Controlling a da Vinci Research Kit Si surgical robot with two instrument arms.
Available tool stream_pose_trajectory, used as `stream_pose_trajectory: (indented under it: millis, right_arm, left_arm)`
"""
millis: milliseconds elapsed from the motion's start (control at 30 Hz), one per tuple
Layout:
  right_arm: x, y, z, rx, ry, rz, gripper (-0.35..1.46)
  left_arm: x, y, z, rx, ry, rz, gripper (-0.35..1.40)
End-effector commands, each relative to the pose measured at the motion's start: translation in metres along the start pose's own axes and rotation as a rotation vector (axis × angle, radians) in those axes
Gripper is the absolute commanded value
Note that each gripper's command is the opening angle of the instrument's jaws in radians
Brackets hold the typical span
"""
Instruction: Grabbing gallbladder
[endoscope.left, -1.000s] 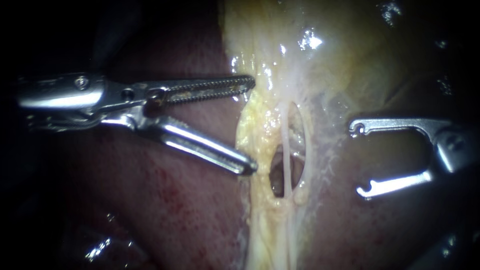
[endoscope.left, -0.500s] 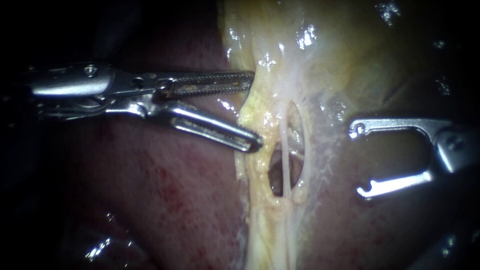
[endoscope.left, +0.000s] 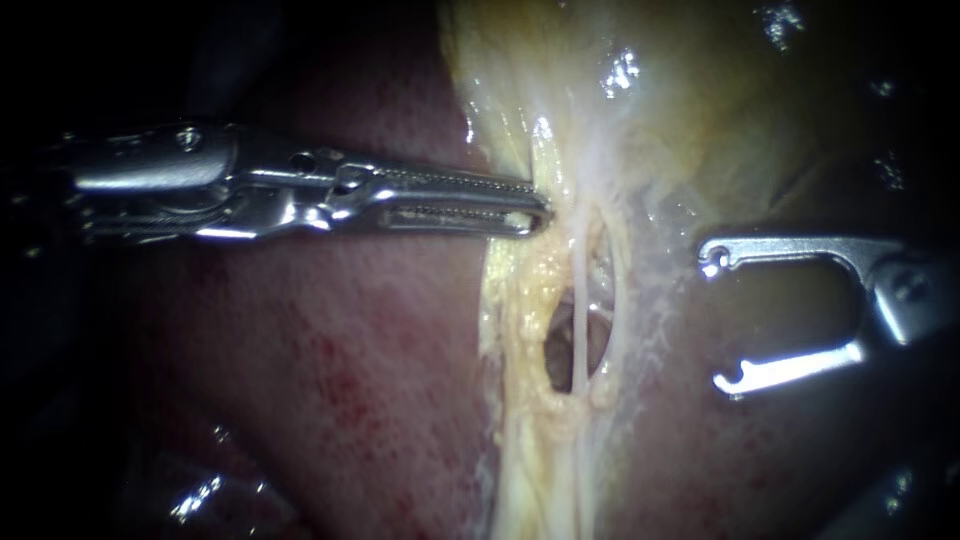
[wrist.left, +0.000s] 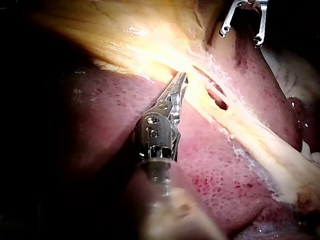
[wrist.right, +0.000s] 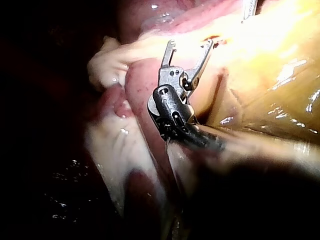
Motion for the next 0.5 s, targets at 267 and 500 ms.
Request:
stream_pose_trajectory:
  millis: [267, 500]
  right_arm:
    - [0.0, 0.0, 0.0, 0.0, 0.0, 0.0, 0.59]
    - [0.0, 0.0, 0.0, 0.0, 0.0, 0.0, 0.59]
  left_arm:
    - [0.0001, 0.0, -0.0001, 0.001, -0.001, -0.001, -0.35]
    - [0.0002, -0.0001, -0.0004, 0.001, 0.002, -0.001, -0.35]
